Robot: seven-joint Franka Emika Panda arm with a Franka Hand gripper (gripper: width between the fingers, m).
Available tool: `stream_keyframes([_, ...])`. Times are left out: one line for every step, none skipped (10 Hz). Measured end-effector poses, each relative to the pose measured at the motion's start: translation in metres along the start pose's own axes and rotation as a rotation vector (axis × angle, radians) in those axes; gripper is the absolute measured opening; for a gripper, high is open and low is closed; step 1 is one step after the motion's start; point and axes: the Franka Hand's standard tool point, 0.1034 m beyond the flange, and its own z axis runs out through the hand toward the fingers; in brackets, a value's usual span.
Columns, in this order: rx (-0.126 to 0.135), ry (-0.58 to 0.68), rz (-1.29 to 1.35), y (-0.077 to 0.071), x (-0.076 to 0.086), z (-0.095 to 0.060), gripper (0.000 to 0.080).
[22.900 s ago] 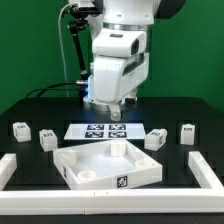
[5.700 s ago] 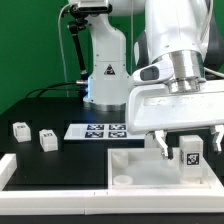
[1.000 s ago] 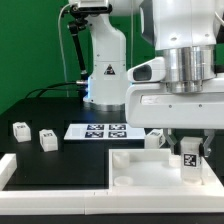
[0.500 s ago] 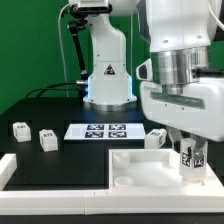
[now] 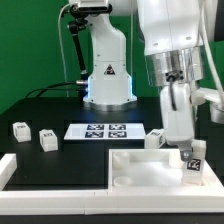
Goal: Assemble square table
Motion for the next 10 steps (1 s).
stream_keyframes([-0.032,-0.005,-0.177,0.0,-0.002,-0.002,0.0474])
stream_keyframes([-0.022,-0.009,-0.327,-0.009,-0.001,-0.004,0.0609])
stream_keyframes([-0.021,-0.011,-0.601,-0.01,0.0,-0.003,0.0637])
stream_keyframes([-0.021,-0.012,-0.634,-0.01,0.0,-0.002,0.0637])
stream_keyframes([-0.02,-0.012,-0.731,-0.01,0.0,-0.002,0.0648])
stream_keyframes([-0.02,-0.012,-0.838,-0.01,0.001,-0.003,0.0648])
stream_keyframes([-0.022,-0.011,-0.883,-0.01,0.001,-0.002,0.0649])
stream_keyframes([-0.067,0.015,-1.135,-0.007,-0.001,-0.002,0.0649])
stream_keyframes([-0.091,0.012,-1.233,-0.008,-0.003,-0.003,0.0649])
stream_keyframes([-0.085,0.015,-1.223,-0.009,-0.002,-0.003,0.0649])
